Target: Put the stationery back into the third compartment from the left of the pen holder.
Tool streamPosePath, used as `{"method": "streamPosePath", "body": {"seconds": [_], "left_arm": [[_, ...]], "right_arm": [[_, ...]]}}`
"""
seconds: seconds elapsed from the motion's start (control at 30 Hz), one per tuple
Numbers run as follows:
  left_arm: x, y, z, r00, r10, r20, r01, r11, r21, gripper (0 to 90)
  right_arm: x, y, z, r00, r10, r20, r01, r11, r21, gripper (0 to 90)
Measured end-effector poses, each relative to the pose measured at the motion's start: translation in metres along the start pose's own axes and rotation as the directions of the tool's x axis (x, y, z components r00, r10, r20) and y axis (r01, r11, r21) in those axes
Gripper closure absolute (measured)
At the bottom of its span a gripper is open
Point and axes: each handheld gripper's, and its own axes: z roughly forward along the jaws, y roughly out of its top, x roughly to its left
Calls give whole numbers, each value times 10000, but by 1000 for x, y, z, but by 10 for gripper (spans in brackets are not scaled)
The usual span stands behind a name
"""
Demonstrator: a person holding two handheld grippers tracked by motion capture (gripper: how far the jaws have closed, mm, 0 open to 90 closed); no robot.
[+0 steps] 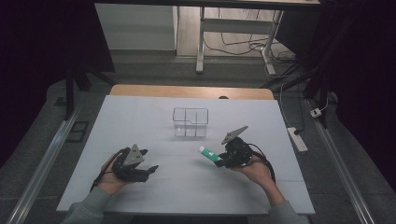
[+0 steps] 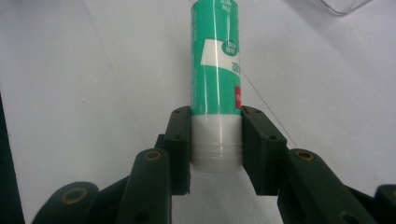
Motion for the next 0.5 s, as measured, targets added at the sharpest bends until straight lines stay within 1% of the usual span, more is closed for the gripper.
{"method": "streamPosePath", "body": {"seconds": [0.17, 0.37, 0.5], "left_arm": [[-5, 7, 4, 9995, 298, 49, -298, 9996, 22, 288], [-10, 16, 9, 9986, 509, 168, -509, 9987, -19, 286], [-13, 19, 12, 9979, 603, 237, -604, 9982, 37, 284]], "right_arm": [[2, 4, 5, 9999, 0, -102, 0, 10000, 35, 652], [6, 9, 9, 9997, -105, -209, 107, 9999, 56, 652], [7, 11, 11, 9995, -122, -292, 123, 9999, 56, 652]]}}
